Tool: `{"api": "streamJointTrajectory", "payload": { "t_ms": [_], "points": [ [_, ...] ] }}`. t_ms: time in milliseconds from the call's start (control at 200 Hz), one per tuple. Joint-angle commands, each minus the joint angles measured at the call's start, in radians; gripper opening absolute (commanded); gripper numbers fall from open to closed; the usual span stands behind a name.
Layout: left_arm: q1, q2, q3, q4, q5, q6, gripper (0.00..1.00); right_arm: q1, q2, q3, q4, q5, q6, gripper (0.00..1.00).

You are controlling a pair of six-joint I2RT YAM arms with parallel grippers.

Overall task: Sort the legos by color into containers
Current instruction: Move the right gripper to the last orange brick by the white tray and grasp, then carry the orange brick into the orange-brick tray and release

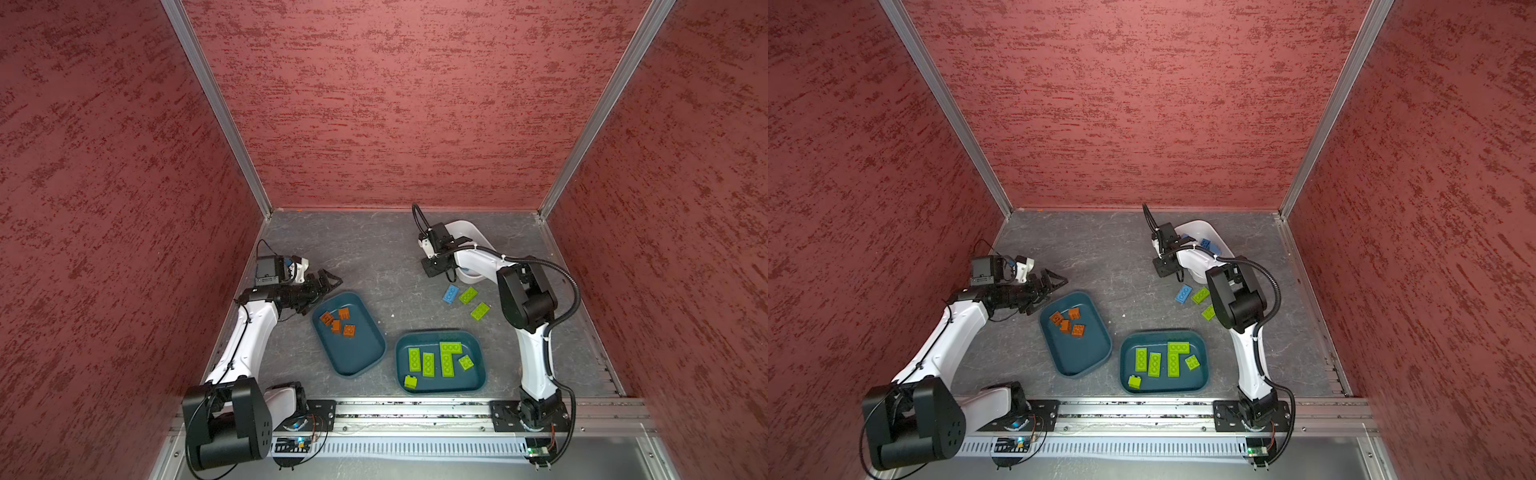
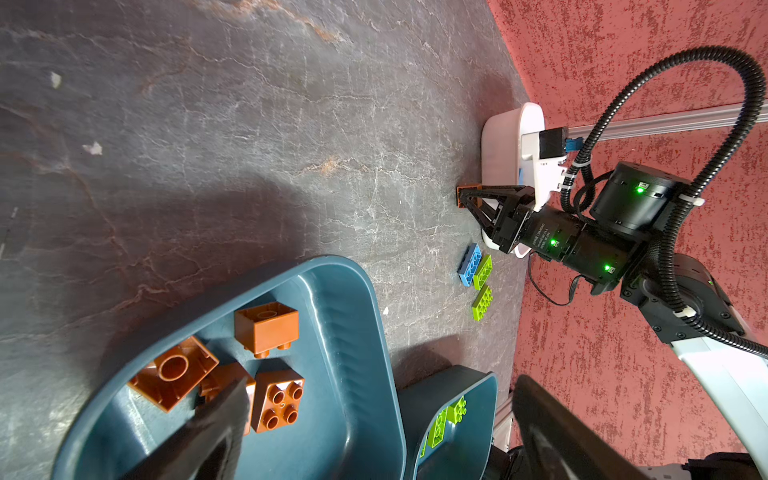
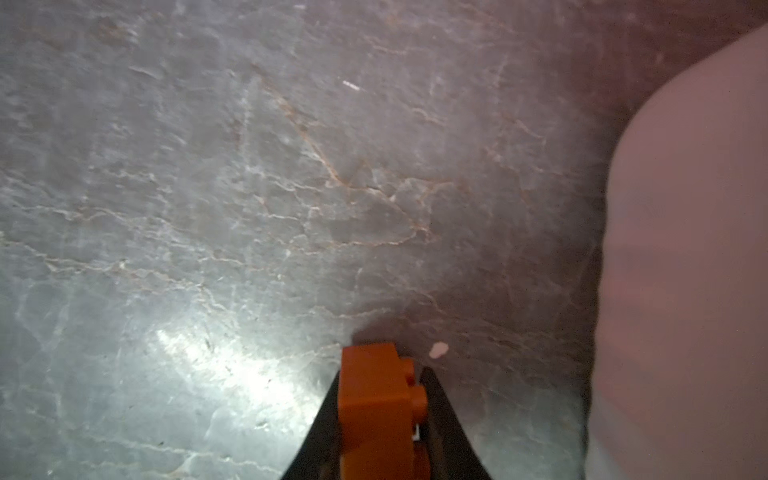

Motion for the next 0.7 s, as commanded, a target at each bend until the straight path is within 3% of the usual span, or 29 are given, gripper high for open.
{"api": "streamJointTrajectory", "payload": {
  "t_ms": [0,140,376,616,691],
  "points": [
    [-0.003,-0.006,0.021,-0.023,0.002,0.031,0.99,0.018,-0.108,-0.012,-0.015,-0.086,-0.015,0.12],
    [0.001,-0.005,0.029,-0.027,-0.012,0.041,0.99,0.110,-0.219,-0.076,0.018,-0.204,-0.010,0.12],
    [0.009,0.004,0.055,-0.017,-0.041,0.022,1.00,0.341,-0.316,-0.200,0.267,-0.430,0.094,0.12],
    [0.020,-0.005,0.056,-0.024,-0.069,0.023,0.99,0.460,-0.232,-0.196,0.431,-0.440,0.168,0.14],
    [0.035,-0.008,0.053,-0.030,-0.081,0.026,0.99,0.472,-0.199,-0.184,0.444,-0.411,0.165,0.18]
  ]
}}
